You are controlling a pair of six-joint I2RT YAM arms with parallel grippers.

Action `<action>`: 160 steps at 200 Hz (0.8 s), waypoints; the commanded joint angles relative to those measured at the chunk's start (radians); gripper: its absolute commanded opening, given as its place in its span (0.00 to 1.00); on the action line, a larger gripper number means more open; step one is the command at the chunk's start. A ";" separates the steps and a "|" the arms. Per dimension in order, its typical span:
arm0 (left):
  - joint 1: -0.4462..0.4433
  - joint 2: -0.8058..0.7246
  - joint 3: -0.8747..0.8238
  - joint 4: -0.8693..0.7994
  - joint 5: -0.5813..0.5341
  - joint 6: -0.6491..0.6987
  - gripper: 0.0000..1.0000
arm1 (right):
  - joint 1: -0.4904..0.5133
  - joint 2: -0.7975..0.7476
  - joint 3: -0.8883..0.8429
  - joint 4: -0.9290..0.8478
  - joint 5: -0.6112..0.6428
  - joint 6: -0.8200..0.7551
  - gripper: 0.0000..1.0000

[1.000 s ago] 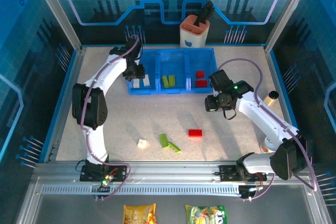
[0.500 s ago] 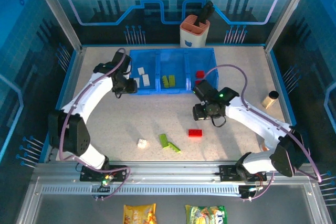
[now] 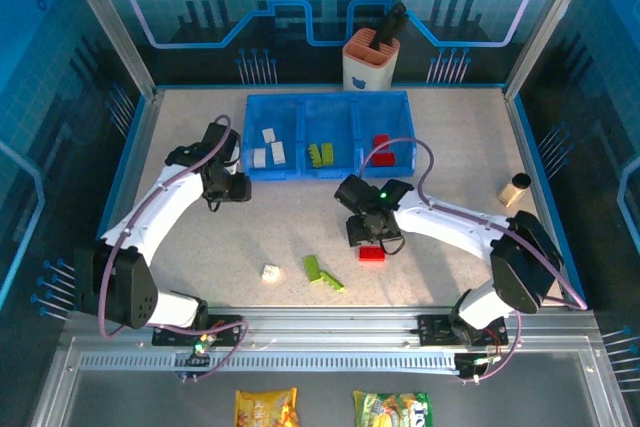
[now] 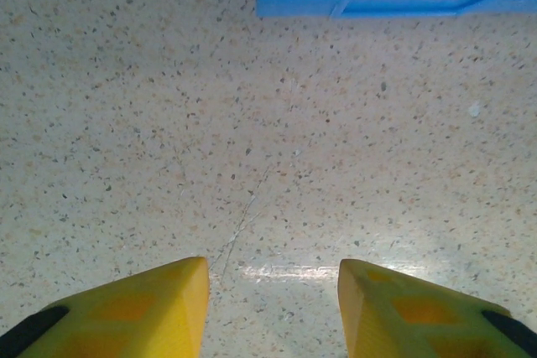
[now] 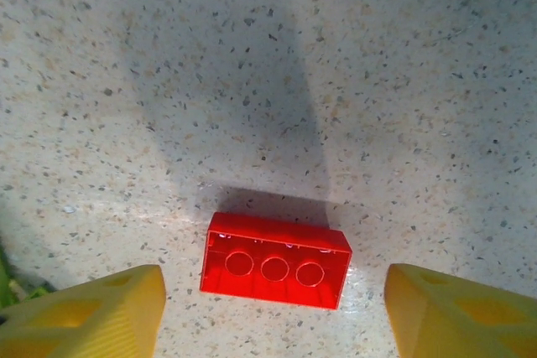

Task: Sort the legos into containers by color
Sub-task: Pick up the lego from the bottom-center of the table.

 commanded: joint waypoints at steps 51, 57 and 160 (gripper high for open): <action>0.011 -0.006 -0.050 0.081 0.011 0.041 0.46 | 0.046 0.058 -0.064 0.036 0.041 0.158 0.83; 0.010 -0.002 -0.047 0.081 0.014 0.041 0.46 | 0.048 0.055 -0.073 0.042 0.044 0.166 0.85; 0.013 0.013 -0.050 0.084 0.016 0.042 0.46 | 0.048 0.085 -0.180 0.174 -0.015 0.223 0.85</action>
